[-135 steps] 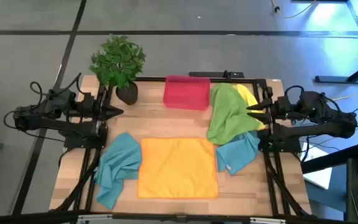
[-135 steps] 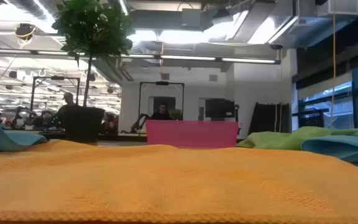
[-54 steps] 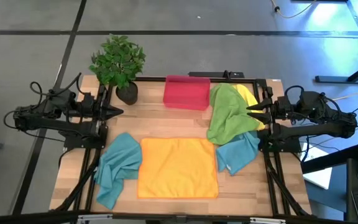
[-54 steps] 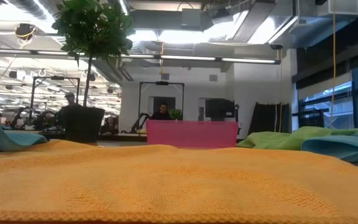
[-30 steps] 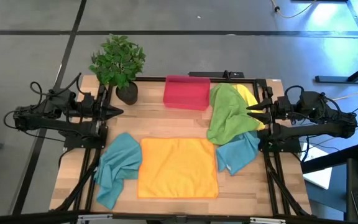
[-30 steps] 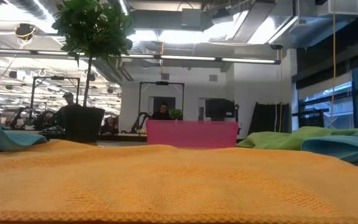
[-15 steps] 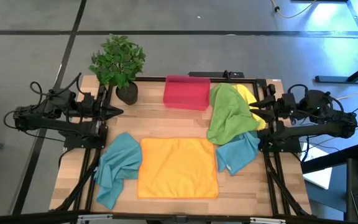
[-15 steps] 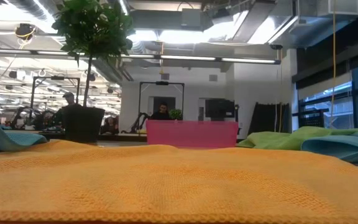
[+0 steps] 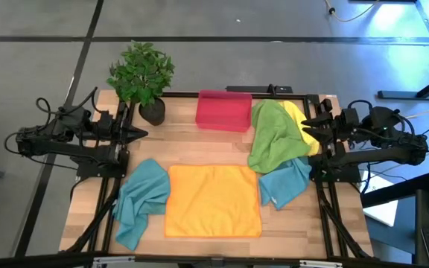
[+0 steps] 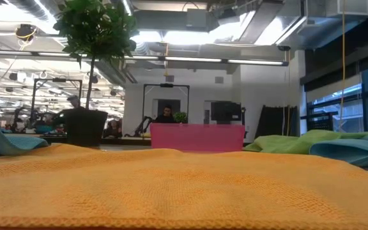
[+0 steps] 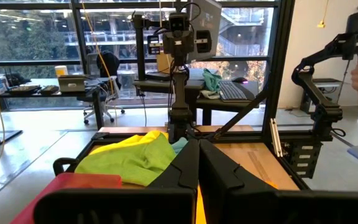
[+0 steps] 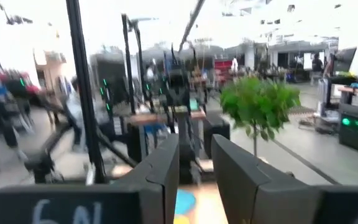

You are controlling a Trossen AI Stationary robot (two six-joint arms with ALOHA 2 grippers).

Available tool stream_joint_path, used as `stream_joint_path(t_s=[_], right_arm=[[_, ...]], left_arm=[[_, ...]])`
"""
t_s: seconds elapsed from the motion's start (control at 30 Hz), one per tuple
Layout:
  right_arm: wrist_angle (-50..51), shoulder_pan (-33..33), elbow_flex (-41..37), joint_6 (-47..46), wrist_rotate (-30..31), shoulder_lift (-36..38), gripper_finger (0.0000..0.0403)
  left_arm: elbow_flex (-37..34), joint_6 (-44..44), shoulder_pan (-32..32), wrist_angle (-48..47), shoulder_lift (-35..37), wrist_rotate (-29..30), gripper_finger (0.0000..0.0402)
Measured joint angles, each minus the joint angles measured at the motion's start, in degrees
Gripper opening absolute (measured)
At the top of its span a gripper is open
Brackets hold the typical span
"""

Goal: Roll microfiber towels into tight, uniform cylinder then place into a basket
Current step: Fold the orange towel

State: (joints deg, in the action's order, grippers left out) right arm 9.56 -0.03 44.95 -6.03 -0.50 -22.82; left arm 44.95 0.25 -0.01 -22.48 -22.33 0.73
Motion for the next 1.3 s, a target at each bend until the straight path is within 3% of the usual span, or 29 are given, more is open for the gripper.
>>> stream_joint_path(t_s=[0.2,0.7,0.93,1.0,1.3], right_arm=[[-2.8,0.0,-0.2,-2.3,-10.2,-3.4,0.0098],[-7.2,0.2,-3.1,-1.3,-10.9,-23.7,0.0098],[-8.1,4.7,-3.1,-8.3,-21.3,-30.1,0.0098],[-9.5,6.9,-3.1,-8.7,-19.9,-32.2,0.0098],[-13.4,10.4,-3.1,-2.1,2.5,-45.4,0.0098]], left_arm=[[0.0,0.0,0.0,0.0,0.0,0.0,0.0],[0.0,0.0,0.0,0.0,0.0,0.0,0.0],[0.0,0.0,0.0,0.0,0.0,0.0,0.0],[0.0,0.0,0.0,0.0,0.0,0.0,0.0],[0.0,0.0,0.0,0.0,0.0,0.0,0.0]])
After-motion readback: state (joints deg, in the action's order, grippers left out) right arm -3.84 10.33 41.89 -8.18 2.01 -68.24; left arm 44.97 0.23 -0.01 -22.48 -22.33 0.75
